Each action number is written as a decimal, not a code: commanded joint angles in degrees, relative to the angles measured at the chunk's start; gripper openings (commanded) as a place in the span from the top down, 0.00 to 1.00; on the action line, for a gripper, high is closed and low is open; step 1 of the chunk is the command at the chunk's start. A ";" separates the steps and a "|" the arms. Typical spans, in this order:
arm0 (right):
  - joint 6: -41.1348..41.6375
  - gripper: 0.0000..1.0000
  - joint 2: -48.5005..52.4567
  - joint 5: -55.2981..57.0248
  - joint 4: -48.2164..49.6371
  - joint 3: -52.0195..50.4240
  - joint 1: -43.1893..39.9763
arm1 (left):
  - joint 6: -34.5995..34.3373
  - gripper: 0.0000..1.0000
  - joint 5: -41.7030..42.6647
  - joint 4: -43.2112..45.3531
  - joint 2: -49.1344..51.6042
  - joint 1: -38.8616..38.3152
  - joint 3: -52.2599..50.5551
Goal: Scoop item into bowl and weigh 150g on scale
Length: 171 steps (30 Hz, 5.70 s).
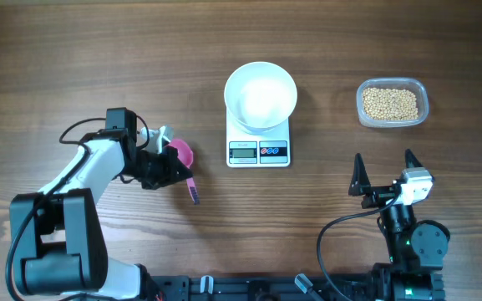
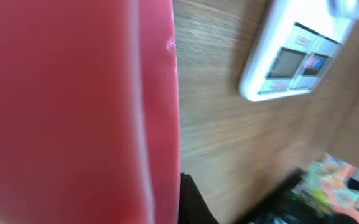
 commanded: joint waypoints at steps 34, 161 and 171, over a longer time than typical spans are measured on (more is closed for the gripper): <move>47.74 0.00 -0.46 -9.09 6.78 -0.13 0.35 | -65.33 0.96 34.91 44.33 -17.70 -0.13 5.60; 64.85 0.52 88.80 -35.43 -28.72 95.62 27.85 | -98.33 0.96 -2.86 83.45 -20.90 -13.53 5.60; 67.28 0.54 88.80 -35.19 -24.30 95.62 28.00 | -97.90 0.96 -4.98 82.31 -20.90 -14.27 5.60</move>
